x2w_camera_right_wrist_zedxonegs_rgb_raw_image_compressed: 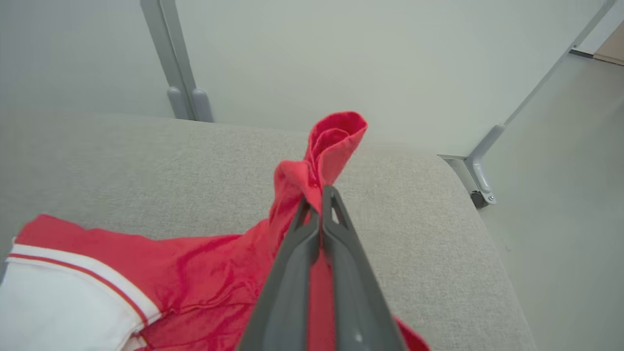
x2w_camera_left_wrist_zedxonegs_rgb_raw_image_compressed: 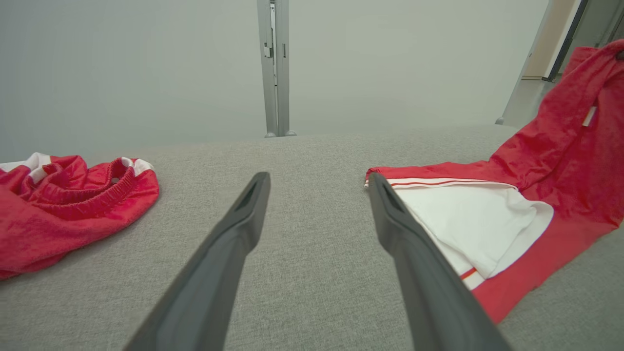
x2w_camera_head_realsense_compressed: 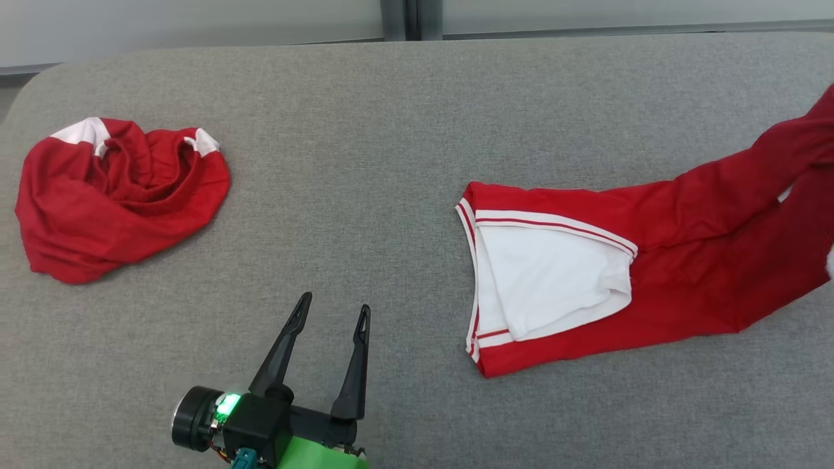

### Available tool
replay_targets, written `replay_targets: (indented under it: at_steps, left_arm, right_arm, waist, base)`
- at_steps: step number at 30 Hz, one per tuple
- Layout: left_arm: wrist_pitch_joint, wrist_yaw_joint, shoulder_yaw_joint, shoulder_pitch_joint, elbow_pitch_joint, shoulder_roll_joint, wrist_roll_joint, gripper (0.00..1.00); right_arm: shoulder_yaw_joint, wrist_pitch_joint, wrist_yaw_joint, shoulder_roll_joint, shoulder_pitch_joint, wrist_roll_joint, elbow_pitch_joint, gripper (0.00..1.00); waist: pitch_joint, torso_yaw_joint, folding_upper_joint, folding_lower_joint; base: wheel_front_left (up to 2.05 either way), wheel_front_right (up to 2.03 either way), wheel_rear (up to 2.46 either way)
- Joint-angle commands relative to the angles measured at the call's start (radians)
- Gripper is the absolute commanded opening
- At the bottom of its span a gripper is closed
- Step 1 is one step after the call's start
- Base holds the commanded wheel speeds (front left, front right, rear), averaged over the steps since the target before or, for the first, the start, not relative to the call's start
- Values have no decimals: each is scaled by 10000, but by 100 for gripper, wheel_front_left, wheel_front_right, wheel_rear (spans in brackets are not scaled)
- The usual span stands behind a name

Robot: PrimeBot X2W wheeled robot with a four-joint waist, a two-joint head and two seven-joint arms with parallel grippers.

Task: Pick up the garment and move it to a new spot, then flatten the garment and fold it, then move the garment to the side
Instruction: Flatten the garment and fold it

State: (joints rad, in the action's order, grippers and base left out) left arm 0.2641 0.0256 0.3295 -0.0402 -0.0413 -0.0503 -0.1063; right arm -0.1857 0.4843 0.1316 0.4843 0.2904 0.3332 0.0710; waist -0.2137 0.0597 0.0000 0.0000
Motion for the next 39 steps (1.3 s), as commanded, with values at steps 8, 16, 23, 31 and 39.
replay_targets:
  at_steps: [8, 16, 23, 31, 39]
  left_arm:
    - [1, -159, 167, -61, 65, -8, -158, 100]
    - [0, -167, 336, -52, 157, -8, -231, 100]
    - [1, -122, 425, -13, 246, -8, -236, 100]
    - [1, -147, 512, -94, 295, -7, -300, 100]
    - [1, -188, 435, -166, 290, -7, -353, 100]
  right_arm:
    - [844, 464, -19, -1594, -946, -215, 1955, 0]
    - [1901, 71, -17, -2733, -1039, -64, 1558, 0]
    - [2801, -432, -16, -3536, -1059, 60, 563, 0]
    - [3548, -985, -14, -4104, -875, 148, -771, 50]
    - [3319, -1806, -14, -4082, -640, 258, -560, 100]
  waist:
    - [385, 666, 0, 0]
    - [455, 1110, 0, 0]
    - [484, 1378, 0, 0]
    - [526, 1546, 0, 0]
    - [573, 1310, 0, 0]
  base:
    - [0, 0, 0]
    - [0, 0, 0]
    - [0, 0, 0]
    - [0, 0, 0]
    - [0, 0, 0]
